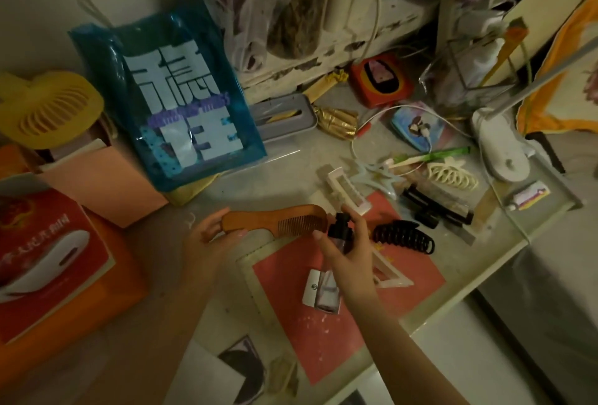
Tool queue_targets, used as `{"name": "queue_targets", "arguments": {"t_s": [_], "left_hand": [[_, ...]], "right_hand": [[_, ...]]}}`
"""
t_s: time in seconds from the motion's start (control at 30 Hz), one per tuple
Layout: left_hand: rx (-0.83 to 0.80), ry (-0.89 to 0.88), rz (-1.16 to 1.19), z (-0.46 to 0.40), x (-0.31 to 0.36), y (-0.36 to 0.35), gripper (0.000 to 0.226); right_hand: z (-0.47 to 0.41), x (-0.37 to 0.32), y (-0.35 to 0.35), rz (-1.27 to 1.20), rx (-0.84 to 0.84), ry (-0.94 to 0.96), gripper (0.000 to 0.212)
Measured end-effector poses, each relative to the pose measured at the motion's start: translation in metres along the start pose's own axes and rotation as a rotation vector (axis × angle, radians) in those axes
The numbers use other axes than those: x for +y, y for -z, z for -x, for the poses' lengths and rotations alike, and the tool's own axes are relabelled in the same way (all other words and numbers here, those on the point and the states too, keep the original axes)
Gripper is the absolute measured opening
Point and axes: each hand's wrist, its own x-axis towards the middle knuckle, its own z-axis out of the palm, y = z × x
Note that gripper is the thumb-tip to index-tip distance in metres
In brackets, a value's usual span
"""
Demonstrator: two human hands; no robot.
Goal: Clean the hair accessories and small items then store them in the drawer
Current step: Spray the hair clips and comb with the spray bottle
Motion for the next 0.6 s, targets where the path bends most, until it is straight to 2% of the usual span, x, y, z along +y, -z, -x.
{"name": "queue_targets", "arguments": {"t_s": [0.23, 0.43, 0.6], "left_hand": [[0.043, -0.011, -0.174, -0.017, -0.026, -0.002, 0.043], [0.104, -0.083, -0.293, -0.018, -0.036, -0.009, 0.043], [0.092, -0.057, -0.386, -0.027, -0.046, -0.005, 0.043]], "right_hand": [[-0.016, 0.015, -0.018, -0.022, -0.010, -0.085, 0.056], [-0.026, 0.022, -0.025, -0.034, -0.025, -0.086, 0.056], [-0.028, 0.026, -0.024, -0.043, -0.040, -0.094, 0.058]]}}
